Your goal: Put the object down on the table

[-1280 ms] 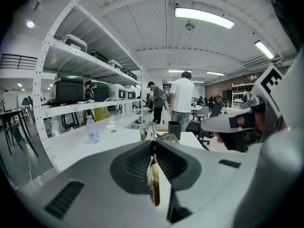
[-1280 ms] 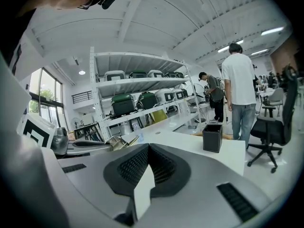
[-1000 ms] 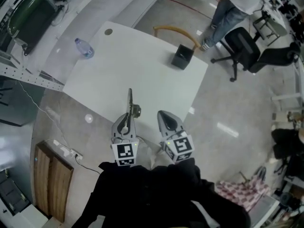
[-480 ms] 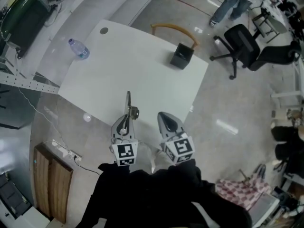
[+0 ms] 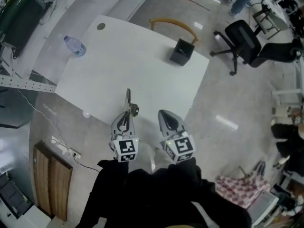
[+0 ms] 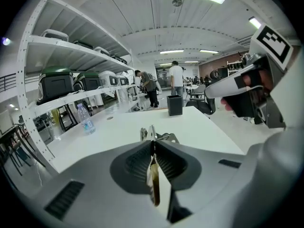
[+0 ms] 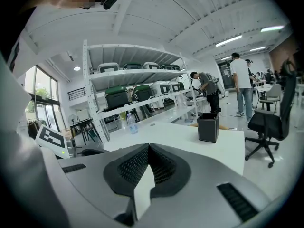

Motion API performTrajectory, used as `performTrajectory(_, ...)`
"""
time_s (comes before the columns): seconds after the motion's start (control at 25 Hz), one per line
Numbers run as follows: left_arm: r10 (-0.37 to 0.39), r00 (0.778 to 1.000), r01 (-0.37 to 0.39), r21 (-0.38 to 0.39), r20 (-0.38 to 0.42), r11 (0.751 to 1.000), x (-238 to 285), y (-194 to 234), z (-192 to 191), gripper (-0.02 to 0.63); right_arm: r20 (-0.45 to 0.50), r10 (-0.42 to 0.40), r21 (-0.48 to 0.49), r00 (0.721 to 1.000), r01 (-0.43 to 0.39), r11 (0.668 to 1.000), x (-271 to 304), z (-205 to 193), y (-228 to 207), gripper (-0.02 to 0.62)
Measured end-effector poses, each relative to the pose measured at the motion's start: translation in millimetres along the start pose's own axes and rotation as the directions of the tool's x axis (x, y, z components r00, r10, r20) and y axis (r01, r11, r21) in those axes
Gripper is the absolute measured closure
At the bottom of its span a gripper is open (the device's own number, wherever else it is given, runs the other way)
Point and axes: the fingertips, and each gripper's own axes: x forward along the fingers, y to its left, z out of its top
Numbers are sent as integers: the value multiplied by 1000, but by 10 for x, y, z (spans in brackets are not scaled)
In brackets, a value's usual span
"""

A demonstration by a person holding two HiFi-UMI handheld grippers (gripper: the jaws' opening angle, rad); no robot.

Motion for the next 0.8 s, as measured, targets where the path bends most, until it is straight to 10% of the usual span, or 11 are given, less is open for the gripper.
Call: performTrajectory(0.8, 0, 996, 9, 96, -92, 995, 425, -41, -393, 574, -41, 0, 9, 999, 0, 1000, 97, -261, -56, 594)
